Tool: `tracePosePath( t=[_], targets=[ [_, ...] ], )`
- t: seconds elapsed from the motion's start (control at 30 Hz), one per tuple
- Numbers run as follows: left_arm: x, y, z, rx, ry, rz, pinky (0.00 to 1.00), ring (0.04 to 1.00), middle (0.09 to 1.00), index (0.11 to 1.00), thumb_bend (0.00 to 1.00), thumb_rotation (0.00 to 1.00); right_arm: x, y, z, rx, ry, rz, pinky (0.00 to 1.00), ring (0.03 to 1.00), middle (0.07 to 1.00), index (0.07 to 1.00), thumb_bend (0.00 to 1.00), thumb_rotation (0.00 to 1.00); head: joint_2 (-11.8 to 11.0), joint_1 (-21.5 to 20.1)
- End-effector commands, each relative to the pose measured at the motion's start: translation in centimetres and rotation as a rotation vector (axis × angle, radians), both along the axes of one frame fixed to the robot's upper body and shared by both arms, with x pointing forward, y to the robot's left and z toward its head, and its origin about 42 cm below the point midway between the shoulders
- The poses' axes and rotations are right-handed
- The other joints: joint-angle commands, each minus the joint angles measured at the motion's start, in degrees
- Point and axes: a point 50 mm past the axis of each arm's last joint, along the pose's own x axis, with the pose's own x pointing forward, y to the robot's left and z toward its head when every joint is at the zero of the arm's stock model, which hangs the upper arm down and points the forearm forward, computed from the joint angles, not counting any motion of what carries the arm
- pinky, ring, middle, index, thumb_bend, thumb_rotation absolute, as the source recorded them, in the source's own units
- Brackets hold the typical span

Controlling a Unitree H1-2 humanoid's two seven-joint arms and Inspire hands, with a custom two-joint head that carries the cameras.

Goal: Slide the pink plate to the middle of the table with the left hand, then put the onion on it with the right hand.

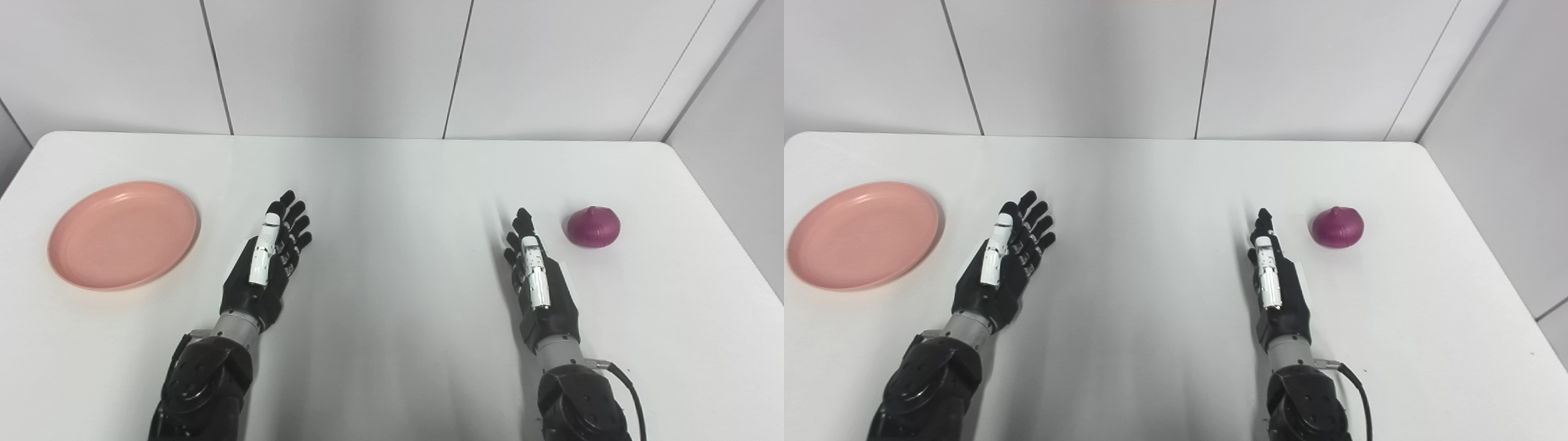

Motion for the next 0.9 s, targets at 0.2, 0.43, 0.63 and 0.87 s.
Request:
tracePosePath(
  t=[0.2, 0.43, 0.63, 0.87],
  targets=[
    [0.21, -0.29, 0.74, -0.011, -0.052, -0.001, 1.00, 1.000, 1.000, 1.000, 0.40, 1.00, 0.19, 0.13, 1.03, -0.001, -0.089, -0.004, 1.00, 1.000, 1.000, 1.000, 0.29, 1.00, -0.1, 0.2],
    [0.17, -0.30, 0.74, -0.012, -0.057, -0.001, 1.00, 1.000, 1.000, 1.000, 0.41, 1.00, 0.14, 0.10, 0.99, -0.011, -0.095, -0.005, 1.00, 1.000, 1.000, 1.000, 0.28, 1.00, -0.1, 0.2],
    [0.23, -0.29, 0.70, -0.010, -0.054, -0.001, 1.00, 1.000, 1.000, 1.000, 0.41, 1.00, 0.16, 0.10, 0.98, -0.002, -0.093, -0.001, 1.00, 1.000, 1.000, 1.000, 0.28, 1.00, -0.2, 0.2],
    [0.17, -0.29, 0.71, -0.009, -0.059, -0.003, 1.00, 1.000, 1.000, 1.000, 0.41, 1.00, 0.16, 0.15, 0.99, -0.010, -0.100, -0.007, 1.00, 1.000, 1.000, 1.000, 0.26, 1.00, -0.2, 0.0]
  ],
)
